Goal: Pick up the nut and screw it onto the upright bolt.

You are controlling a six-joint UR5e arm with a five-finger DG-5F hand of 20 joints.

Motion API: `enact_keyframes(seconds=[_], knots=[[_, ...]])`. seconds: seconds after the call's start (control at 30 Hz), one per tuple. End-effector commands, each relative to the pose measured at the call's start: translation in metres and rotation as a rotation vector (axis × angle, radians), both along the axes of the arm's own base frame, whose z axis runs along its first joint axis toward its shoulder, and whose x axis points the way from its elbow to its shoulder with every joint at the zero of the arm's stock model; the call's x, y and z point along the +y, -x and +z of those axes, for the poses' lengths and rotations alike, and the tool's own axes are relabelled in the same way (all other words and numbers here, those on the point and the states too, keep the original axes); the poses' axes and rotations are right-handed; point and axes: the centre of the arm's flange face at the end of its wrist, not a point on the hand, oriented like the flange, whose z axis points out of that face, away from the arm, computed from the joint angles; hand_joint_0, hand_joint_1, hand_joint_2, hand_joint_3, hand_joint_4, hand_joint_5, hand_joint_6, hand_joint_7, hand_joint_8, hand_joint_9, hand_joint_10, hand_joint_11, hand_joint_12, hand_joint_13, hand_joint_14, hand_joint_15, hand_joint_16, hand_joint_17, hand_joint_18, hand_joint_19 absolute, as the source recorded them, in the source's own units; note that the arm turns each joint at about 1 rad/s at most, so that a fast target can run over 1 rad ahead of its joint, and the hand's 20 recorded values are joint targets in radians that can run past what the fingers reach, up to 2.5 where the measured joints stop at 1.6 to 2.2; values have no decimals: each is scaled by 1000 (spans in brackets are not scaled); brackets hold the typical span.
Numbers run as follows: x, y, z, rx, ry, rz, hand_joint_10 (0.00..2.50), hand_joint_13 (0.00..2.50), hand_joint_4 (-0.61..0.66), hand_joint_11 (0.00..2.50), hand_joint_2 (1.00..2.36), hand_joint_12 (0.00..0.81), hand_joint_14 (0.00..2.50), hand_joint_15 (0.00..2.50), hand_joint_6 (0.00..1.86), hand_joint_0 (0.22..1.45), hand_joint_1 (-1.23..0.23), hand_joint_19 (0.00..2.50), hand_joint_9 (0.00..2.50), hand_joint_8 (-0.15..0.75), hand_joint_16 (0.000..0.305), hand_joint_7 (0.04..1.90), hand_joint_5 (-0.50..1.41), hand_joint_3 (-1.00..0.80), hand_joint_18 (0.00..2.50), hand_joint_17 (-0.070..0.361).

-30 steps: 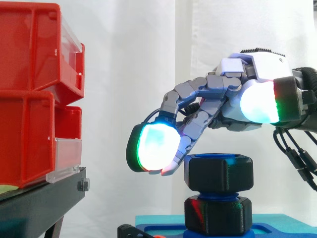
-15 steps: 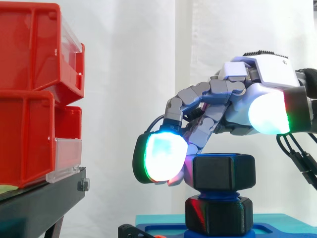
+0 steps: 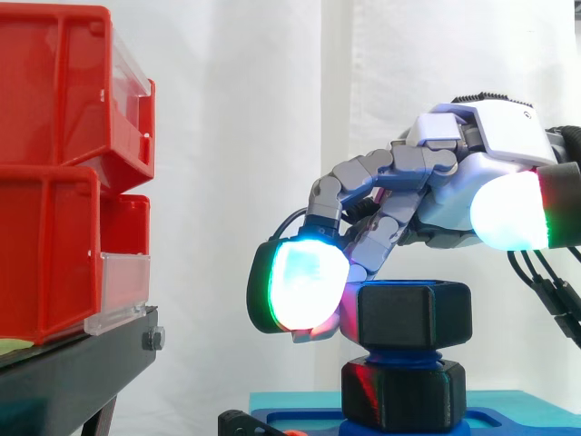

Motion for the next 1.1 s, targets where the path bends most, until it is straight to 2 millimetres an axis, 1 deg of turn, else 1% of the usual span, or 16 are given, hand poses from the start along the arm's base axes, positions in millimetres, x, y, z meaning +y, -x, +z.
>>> enact_keyframes(seconds=[0.0, 0.5, 0.77, 0.83, 0.93, 1.03, 1.07], knots=[[-1, 0, 0, -3, 1, -1, 0, 781, 277, 0, 1000, 383, 0, 0, 504, 523, -483, 0, 1000, 296, 56, 856, -47, -500, 553, 125], [-1, -1, 5, -14, 5, 12, 0, 784, 323, 0, 1000, 386, 0, 0, 506, 526, -488, 0, 1033, 317, 53, 1020, -28, -500, 540, 120], [-3, 1, 4, -11, 13, 21, 0, 794, 293, 0, 1000, 382, 0, 0, 506, 525, -486, 0, 1107, 323, 52, 1163, -3, -500, 531, 117], [-6, 1, 4, -11, 13, 19, 0, 801, 290, 0, 1000, 382, 0, 0, 506, 525, -485, 0, 1119, 317, 52, 1185, 1, -500, 541, 117], [-6, 1, 4, -13, 13, 19, 0, 811, 319, 0, 1000, 377, 0, 0, 506, 526, -484, 0, 1150, 311, 52, 1192, 12, -500, 548, 118], [-7, 1, 4, -14, 16, 18, 0, 822, 305, 0, 1000, 373, 0, 0, 507, 527, -483, 0, 1183, 306, 52, 1209, 21, -500, 565, 117], [-8, 2, 4, -14, 16, 18, 0, 828, 291, 0, 1000, 371, 0, 0, 506, 527, -484, 0, 1196, 307, 52, 1250, 28, -500, 568, 117]])
